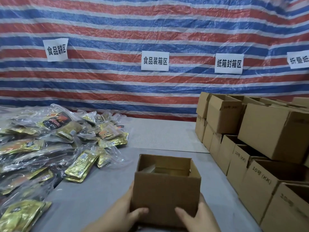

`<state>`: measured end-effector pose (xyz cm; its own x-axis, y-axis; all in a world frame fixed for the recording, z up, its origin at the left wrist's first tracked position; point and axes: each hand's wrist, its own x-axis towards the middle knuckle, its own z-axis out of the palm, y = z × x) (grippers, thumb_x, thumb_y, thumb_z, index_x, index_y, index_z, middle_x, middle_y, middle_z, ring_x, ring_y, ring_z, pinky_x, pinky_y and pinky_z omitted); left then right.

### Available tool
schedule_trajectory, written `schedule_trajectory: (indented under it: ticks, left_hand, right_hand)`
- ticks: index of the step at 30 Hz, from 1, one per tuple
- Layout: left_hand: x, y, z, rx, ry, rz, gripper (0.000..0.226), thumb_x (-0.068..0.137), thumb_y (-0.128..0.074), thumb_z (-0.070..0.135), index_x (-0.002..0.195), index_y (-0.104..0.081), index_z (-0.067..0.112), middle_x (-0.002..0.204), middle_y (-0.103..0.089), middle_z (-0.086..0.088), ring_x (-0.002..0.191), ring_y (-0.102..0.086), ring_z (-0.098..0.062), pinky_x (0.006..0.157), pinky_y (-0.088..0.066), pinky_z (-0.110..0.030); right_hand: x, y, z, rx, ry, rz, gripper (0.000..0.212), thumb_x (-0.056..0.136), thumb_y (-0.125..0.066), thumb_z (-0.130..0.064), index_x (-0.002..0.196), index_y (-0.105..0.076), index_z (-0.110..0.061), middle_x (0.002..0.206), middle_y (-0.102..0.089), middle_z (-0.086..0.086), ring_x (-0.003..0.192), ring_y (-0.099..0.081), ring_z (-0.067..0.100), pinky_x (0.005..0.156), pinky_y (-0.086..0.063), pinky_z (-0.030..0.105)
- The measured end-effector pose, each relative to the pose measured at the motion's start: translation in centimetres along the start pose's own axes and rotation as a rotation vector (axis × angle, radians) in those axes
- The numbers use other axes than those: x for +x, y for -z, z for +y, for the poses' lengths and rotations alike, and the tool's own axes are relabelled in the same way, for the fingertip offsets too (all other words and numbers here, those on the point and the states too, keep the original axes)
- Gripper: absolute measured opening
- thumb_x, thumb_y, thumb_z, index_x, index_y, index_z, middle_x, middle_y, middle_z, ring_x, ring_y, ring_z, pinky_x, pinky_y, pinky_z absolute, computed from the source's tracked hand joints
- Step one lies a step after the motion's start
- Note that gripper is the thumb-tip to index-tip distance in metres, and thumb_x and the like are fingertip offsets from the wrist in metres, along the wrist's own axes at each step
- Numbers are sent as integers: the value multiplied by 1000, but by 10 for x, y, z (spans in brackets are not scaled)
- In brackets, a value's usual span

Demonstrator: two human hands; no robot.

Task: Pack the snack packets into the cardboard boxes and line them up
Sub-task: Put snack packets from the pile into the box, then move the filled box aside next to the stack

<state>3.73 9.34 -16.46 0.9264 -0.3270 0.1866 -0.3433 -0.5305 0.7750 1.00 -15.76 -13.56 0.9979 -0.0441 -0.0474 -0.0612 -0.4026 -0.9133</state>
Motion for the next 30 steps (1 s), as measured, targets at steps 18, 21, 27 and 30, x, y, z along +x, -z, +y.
schedule_trajectory:
  ticks: [18,21,27,30]
  left_hand:
    - [301,-67,-22,138,155,18,73,95,-57,46,150,-15,25,142,-53,-5,127,-53,-28,99,-40,-29]
    - [324,-70,-24,82,156,35,72,94,-56,48,150,-14,28,144,-51,-2,128,-52,-26,101,-39,-31]
    - [335,-73,-21,53,214,19,77,94,-54,53,151,-8,31,147,-49,-1,130,-51,-25,108,-42,-39]
    - [327,-74,-12,43,309,27,102,91,-55,58,155,15,22,157,-36,-5,139,-41,-27,113,-35,-39]
  right_hand:
    - [259,87,30,-86,-23,274,75,92,-72,-31,153,-32,-14,147,-52,8,134,-49,30,112,-42,43]
    - [285,90,32,-93,-33,302,73,93,-71,-32,152,-32,-13,147,-51,10,135,-48,31,113,-41,46]
    - [302,93,32,-141,-110,299,66,94,-69,-38,145,-37,-10,145,-52,10,132,-50,33,111,-43,46]
    - [288,93,23,-124,-150,302,70,95,-68,-40,149,-35,-10,145,-52,9,132,-51,32,110,-44,44]
